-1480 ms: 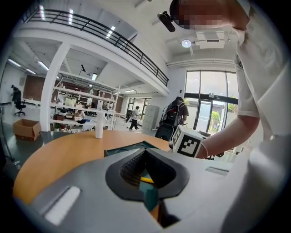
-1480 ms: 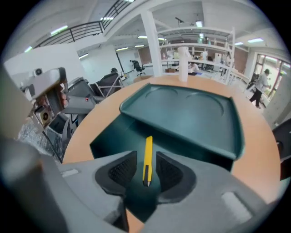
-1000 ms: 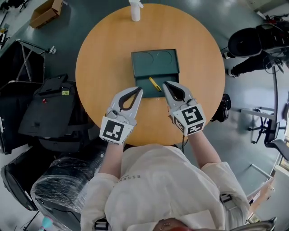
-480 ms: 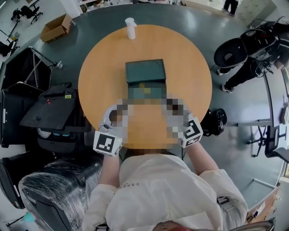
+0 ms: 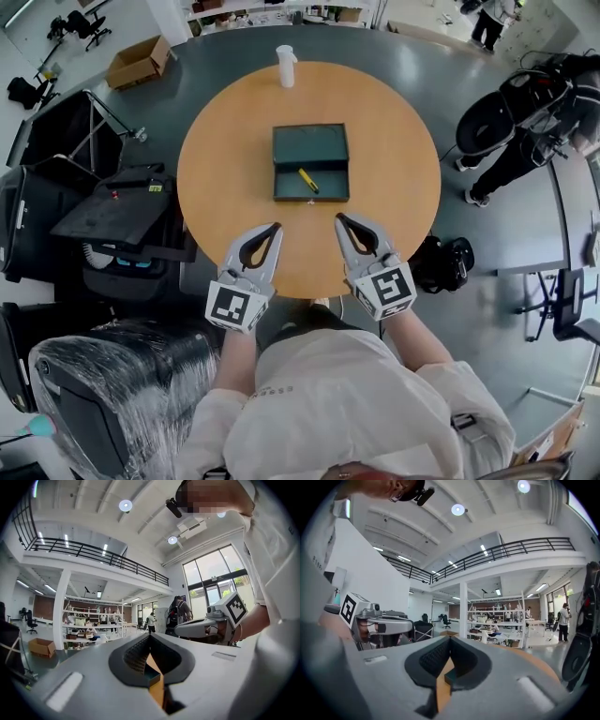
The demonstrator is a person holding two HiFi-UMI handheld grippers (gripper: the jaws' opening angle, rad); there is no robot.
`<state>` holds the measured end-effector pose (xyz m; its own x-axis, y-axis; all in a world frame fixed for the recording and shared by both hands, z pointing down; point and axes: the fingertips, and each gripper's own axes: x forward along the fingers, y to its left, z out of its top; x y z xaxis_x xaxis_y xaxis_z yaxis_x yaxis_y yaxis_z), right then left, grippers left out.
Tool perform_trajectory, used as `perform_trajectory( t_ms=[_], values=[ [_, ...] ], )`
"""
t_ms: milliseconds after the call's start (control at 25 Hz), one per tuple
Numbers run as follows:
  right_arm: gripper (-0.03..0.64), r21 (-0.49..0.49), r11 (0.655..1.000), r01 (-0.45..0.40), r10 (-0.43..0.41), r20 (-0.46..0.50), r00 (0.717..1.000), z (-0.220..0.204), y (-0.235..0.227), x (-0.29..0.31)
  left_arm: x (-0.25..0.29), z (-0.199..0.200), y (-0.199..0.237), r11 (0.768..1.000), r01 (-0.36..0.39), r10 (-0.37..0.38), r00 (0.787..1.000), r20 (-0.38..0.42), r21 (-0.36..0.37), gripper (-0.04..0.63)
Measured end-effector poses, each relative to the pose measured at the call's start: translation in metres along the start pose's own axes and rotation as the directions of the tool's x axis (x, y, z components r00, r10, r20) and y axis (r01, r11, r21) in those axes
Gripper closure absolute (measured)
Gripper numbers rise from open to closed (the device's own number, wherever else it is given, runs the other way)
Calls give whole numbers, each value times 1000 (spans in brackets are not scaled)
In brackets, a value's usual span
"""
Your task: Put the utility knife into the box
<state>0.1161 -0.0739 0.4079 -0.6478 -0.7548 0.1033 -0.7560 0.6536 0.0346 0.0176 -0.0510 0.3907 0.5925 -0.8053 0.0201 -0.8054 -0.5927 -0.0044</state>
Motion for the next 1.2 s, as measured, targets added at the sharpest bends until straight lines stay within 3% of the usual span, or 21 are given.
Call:
perform_trajectory(
  t_ms=[320,640,880,1200],
  values=[
    [624,-26,999,46,-47,-30,998,-1,49,-42,-72,-4,-24,1000,14,-13,999,35,-28,580],
    [624,13,995,100,-99,-89,991,-24,122,-96,-158,-12,-67,997,75,-74,997,12,-37,580],
    [624,5,993,117,-116,-103,988,-27,157,-137,-190,-6,-98,993,115,-114,993,29,-40,580],
    [624,-31,999,37,-40,-99,994,-17,182,-168,-206,-2,-137,989,146,-145,989,37,-11,580]
  ],
)
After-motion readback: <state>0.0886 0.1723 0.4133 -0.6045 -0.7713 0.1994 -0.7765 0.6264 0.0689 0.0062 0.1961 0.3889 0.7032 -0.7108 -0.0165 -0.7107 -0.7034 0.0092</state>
